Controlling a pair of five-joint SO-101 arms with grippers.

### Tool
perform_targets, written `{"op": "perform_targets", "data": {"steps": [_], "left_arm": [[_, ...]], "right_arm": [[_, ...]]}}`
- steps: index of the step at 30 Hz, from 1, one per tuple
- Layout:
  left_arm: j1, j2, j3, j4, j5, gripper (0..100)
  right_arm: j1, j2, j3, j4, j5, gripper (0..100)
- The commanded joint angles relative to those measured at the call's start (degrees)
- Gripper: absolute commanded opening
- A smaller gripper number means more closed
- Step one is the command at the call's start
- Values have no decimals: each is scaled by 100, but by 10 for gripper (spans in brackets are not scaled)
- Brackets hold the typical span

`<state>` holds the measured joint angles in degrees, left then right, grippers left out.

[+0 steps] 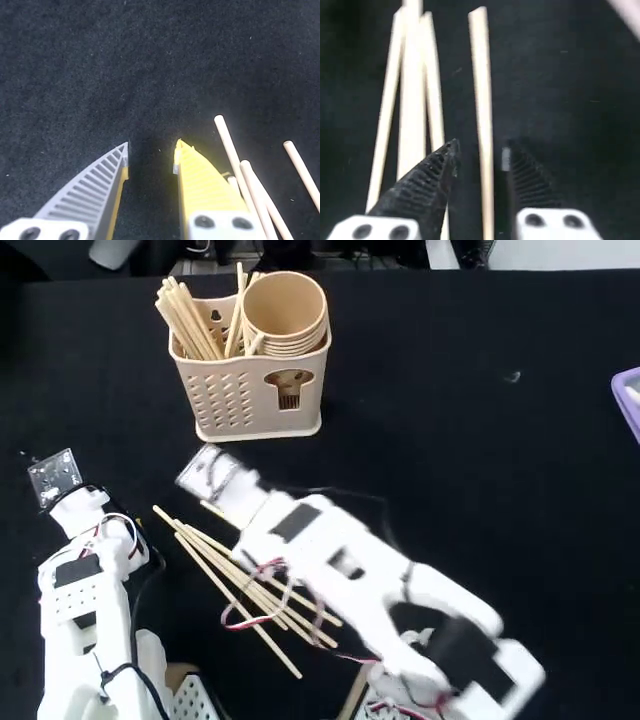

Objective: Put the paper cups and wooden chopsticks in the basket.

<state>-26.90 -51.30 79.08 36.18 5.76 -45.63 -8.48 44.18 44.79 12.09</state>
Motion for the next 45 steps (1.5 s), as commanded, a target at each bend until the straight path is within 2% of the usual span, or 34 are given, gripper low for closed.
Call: {"op": "perform_targets", "data": {"steps": [1, 6, 12, 17, 24, 31, 34, 39, 45], "left_arm": [[13, -114, -22, 18, -53, 152], [13, -114, -22, 18, -53, 152], [13, -114, -22, 18, -53, 152], [13, -114, -22, 18, -53, 152], [13, -114, -22, 18, -53, 152], [13, -114, -22, 18, -53, 152], [13, -114, -22, 18, -53, 152], [13, -114, -22, 18, -53, 152], [13, -114, -22, 18, -53, 152]], "right_arm": [[-255, 673, -875, 545, 237, 276], [-396, 1200, -1464, 1213, 624, 289], [-352, 1262, -1473, 1116, 870, 283], [141, 1358, -1499, 1046, 1257, 253], [475, 1736, -1525, 1046, 1398, 252], [835, 1024, -2018, 1670, 1354, 250], [659, 576, -2053, 1855, 1099, 248], [-176, 593, -1578, 1530, 985, 248], [-105, 1385, -1648, 1046, 1029, 249]]}}
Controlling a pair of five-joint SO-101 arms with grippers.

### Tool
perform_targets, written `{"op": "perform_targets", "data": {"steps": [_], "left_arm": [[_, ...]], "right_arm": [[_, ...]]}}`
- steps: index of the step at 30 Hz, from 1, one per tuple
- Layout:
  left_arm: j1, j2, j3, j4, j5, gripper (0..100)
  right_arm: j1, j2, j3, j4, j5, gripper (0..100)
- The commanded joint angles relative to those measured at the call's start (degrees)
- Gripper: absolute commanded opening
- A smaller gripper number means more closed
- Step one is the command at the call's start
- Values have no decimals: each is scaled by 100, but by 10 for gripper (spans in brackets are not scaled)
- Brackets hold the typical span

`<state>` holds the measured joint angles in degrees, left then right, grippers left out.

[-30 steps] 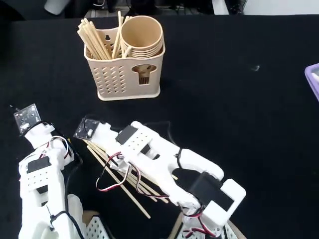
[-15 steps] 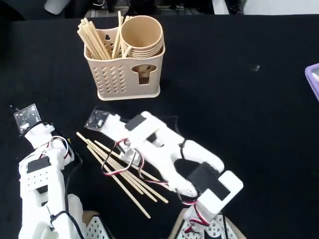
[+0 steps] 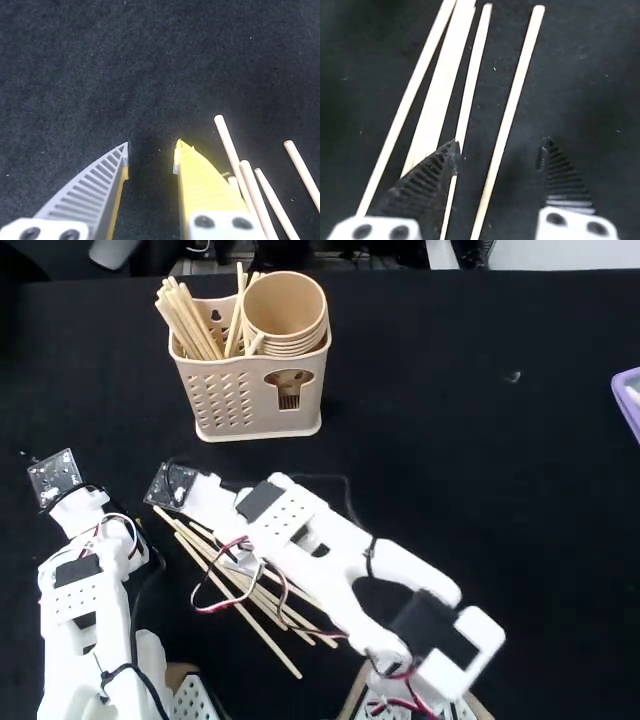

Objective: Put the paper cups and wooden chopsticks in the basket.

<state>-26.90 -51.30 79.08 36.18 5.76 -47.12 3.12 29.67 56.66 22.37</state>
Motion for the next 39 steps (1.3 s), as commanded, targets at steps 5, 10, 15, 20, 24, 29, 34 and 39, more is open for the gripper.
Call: {"op": "perform_targets", "data": {"steps": [5, 10, 15, 20, 24, 29, 34, 39], "left_arm": [[13, -114, -22, 18, -53, 152], [13, -114, -22, 18, -53, 152], [13, -114, -22, 18, -53, 152], [13, -114, -22, 18, -53, 152], [13, -114, -22, 18, -53, 152], [13, -114, -22, 18, -53, 152], [4, -114, -22, 18, -53, 152], [4, -114, -22, 18, -53, 152]], "right_arm": [[167, 892, -611, -132, 9, 248], [176, 945, -681, -70, 9, 248], [343, 734, -673, 26, 26, 205], [448, 822, -664, -18, 88, 148], [466, 1077, -796, -132, 97, 180], [475, 1473, -1068, -44, 132, 170], [536, 1262, -1112, 35, 79, 25], [932, -84, -1138, 378, -255, 10]]}}
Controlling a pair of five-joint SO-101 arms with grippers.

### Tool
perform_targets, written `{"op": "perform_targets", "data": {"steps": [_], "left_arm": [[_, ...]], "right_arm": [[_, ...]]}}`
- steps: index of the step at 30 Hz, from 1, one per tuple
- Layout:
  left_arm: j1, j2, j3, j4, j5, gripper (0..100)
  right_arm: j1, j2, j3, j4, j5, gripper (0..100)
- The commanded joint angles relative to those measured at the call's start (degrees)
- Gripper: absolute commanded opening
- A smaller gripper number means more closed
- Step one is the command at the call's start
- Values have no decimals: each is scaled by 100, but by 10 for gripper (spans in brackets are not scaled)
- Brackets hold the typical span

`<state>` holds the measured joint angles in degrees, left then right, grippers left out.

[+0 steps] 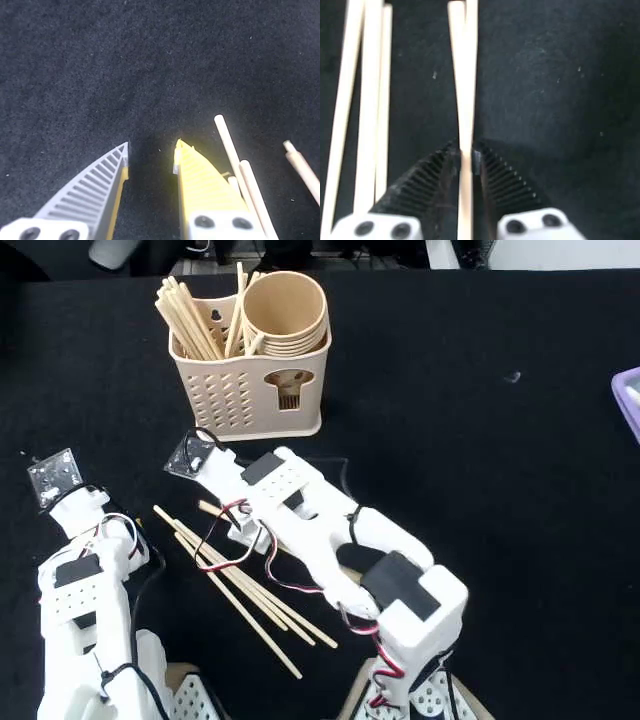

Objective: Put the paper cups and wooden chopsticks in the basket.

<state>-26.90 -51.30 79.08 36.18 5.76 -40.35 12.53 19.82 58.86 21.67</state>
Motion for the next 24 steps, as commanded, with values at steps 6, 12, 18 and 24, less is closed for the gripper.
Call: {"op": "perform_targets", "data": {"steps": [6, 12, 18, 24], "left_arm": [[4, -114, -31, 18, -53, 152], [4, -114, -31, 0, -53, 152], [13, -114, -22, 18, -53, 152], [4, -114, -22, 26, -53, 152]], "right_arm": [[325, -3310, -163, 519, -457, 11], [352, -4971, -330, -747, -1125, 11], [360, -4725, -171, -3982, -2233, 11], [360, -3547, -189, -6866, -2110, 11]]}}
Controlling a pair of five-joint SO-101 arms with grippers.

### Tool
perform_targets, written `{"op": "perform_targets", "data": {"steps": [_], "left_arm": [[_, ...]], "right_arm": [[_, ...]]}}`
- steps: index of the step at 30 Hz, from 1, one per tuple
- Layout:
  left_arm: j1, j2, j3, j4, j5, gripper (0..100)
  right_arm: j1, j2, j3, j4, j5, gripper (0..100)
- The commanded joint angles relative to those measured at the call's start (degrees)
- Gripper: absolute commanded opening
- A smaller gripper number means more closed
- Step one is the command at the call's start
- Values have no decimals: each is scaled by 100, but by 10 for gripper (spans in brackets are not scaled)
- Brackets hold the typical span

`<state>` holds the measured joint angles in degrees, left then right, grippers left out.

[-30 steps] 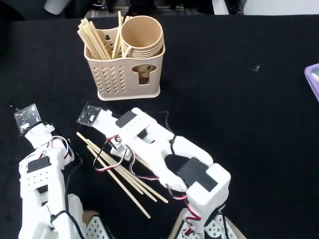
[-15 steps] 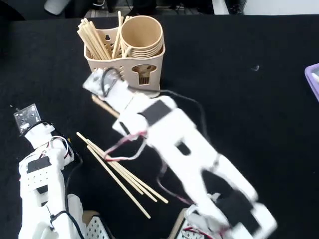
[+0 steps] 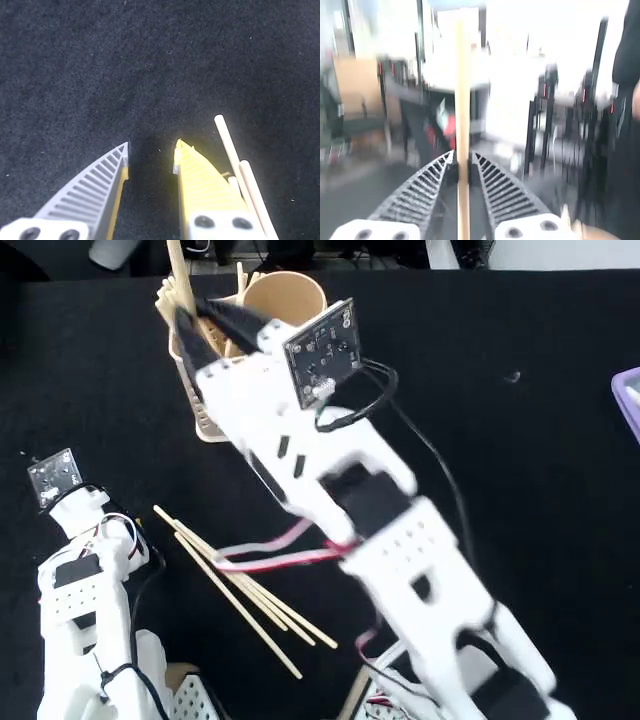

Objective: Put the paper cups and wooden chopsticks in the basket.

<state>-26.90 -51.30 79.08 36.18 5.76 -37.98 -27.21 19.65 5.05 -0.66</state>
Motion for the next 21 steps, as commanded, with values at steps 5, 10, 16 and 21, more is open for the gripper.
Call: {"op": "perform_targets", "data": {"steps": [5, 10, 16, 21], "left_arm": [[4, -114, -22, 26, -53, 152], [4, -114, -22, 26, -53, 152], [4, -114, -22, 26, -53, 152], [4, -114, -22, 26, -53, 152]], "right_arm": [[264, 1631, -752, -2365, 1002, 11], [519, 2484, -1121, -2356, 1222, 11], [615, 2888, -1226, -1345, 1204, 12], [624, 2826, -1719, 114, 536, 65]]}}
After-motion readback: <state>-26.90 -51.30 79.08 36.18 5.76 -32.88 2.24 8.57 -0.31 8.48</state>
